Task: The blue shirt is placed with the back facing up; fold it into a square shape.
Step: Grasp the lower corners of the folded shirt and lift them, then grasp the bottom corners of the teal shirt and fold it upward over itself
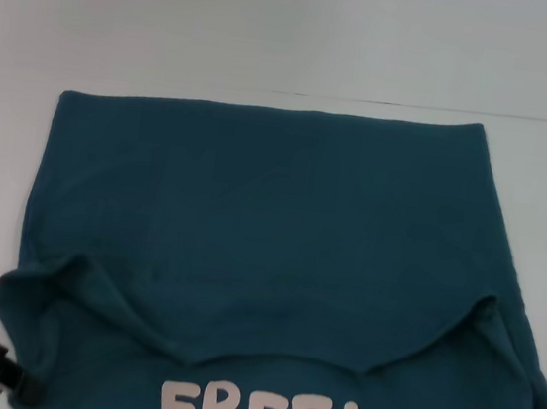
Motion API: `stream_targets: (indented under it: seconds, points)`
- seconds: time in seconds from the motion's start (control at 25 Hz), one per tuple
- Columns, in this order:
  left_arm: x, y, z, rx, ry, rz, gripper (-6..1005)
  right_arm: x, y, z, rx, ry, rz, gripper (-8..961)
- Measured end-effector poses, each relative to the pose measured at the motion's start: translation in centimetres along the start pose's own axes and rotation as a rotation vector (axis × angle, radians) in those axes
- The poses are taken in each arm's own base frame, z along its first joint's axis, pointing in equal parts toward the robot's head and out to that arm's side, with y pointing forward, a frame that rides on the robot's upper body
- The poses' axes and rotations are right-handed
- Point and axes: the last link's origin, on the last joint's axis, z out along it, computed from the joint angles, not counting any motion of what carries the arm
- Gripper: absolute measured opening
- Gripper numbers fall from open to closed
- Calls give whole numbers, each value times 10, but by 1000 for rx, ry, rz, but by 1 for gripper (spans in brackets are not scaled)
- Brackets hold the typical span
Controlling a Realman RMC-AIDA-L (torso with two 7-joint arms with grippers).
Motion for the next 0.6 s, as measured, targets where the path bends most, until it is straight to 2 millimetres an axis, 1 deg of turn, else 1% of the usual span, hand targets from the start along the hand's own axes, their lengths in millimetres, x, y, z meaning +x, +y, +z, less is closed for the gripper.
stream_targets:
  seconds: [0.16,0.32,0.44,0.6]
  points:
    - [-7,-1,0,4,-46,11,101,7,-3,1,-3,12,17,1]
    - [-8,1,0,-7,-62,26,104,11,-5,2,-13,13,27,1]
    - [-4,2,0,-6,-60,40,106,9,-5,2,-25,-11,28,1]
    - [11,4,-6,-2,-1,45,109,-4,1,-2,-67,-96,14,1]
